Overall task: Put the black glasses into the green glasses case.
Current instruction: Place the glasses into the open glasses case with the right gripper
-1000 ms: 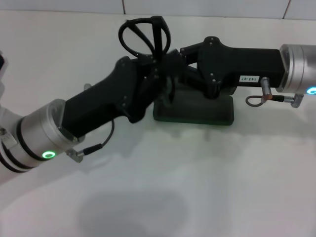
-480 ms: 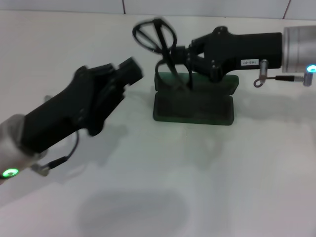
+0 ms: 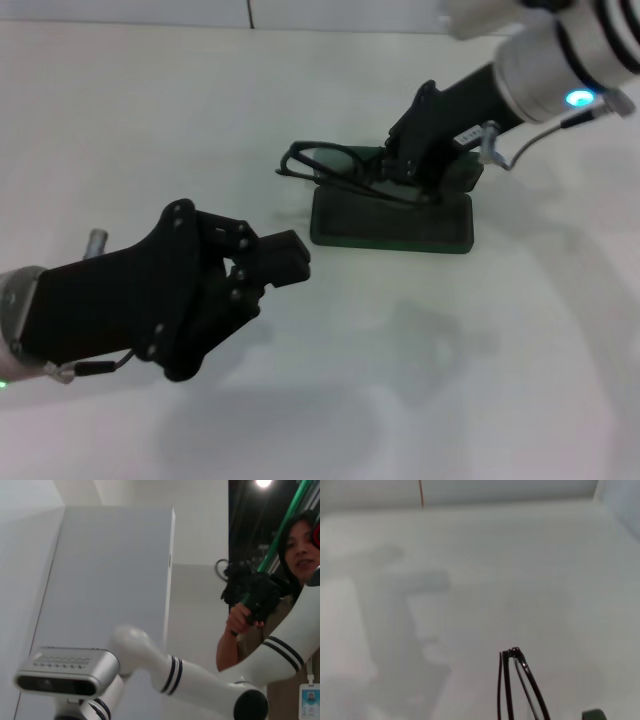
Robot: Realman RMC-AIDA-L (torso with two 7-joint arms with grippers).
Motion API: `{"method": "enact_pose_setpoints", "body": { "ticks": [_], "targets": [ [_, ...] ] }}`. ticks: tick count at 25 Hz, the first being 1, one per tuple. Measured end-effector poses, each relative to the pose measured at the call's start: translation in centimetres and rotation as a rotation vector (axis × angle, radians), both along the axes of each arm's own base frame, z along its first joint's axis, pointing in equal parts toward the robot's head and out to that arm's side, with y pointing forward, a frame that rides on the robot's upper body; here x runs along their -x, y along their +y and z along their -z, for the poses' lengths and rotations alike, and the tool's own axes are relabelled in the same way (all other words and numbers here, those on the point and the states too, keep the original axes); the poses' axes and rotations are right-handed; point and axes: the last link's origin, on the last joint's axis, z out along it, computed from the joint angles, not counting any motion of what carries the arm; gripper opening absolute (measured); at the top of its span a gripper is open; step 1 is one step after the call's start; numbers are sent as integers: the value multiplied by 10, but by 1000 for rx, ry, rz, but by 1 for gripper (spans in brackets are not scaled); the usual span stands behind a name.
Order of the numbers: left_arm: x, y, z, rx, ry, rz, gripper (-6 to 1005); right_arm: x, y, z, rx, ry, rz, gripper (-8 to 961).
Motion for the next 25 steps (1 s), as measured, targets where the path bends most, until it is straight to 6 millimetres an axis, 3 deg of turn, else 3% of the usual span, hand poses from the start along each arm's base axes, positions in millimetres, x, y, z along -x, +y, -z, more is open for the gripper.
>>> {"method": "enact_pose_setpoints", "body": {
  "ticks": [1, 7, 25],
  "targets": [
    [-1, 2, 1, 3, -2, -2, 46, 9, 4, 8, -11, -99, -19, 41],
    [-4, 6, 6, 17, -6, -2, 46, 20, 12, 27, -9, -264, -54, 41],
    [-4, 10, 8, 18, -27, -43, 45, -5, 17, 56, -68, -366, -114, 43]
  ]
}}
